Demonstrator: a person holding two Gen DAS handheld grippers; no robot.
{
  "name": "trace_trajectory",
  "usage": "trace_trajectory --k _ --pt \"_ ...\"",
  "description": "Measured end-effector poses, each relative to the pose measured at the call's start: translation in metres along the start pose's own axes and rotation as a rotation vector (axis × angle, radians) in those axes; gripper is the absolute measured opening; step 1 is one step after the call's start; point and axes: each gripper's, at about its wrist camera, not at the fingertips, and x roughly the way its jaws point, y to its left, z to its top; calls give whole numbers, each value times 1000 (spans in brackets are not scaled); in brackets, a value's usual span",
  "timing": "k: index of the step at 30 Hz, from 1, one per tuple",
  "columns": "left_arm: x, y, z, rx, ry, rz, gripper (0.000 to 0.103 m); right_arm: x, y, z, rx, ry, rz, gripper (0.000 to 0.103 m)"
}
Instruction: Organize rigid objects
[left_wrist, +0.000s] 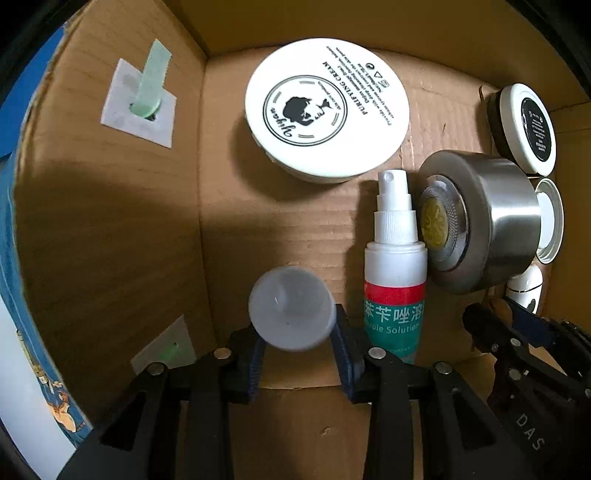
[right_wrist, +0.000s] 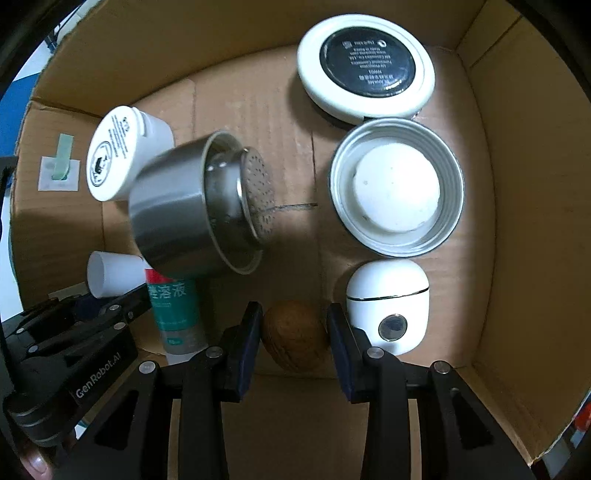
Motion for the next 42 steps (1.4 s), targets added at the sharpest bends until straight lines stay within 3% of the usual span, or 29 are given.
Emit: trace_trajectory --k 7,11,13,15,22,25,29,37,42 --pt "4 15 4 -11 2 -21 34 13 -10 0 7 8 -13 39" --pt "-8 20 -2 -20 -15 -33 41 5 -6 -3 7 14 -22 41" --pt "-16 21 -4 -24 -30 -45 43 -2 -5 -3 3 8 -23 46" --pt "-23 22 -6 -27 -41 -53 50 -9 -3 -6 1 -6 -24 60" --pt "-55 24 -19 -16 -131 -42 61 -42 0 -24 -35 -65 -64 69" --pt "-67 26 -27 -28 -180 -30 78 -57 -5 -31 -52 -94 -103 79" --pt "-78 30 -36 -39 -212 -29 95 -74 -16 -39 -44 -131 -133 103" --pt "-122 18 -65 -24 -316 -19 98 -112 -25 -64 -35 -206 -129 103" --pt "-177 16 -114 -34 -430 -29 98 -154 -24 -98 -54 -314 -128 103"
